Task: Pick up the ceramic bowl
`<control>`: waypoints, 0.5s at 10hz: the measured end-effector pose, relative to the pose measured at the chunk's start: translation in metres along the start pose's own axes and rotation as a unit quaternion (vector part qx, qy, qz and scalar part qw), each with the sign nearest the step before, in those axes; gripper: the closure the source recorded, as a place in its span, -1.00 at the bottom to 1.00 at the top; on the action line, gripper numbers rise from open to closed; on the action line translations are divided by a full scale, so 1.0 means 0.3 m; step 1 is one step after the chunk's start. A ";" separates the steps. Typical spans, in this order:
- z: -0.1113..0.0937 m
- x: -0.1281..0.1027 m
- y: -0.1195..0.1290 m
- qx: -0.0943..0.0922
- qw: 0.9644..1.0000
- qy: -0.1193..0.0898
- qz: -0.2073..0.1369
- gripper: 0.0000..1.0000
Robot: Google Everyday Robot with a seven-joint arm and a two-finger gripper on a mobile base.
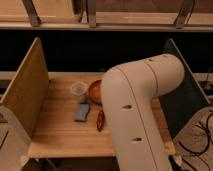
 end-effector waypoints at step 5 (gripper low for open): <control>-0.024 0.018 0.056 -0.029 0.999 -0.005 -0.026 0.25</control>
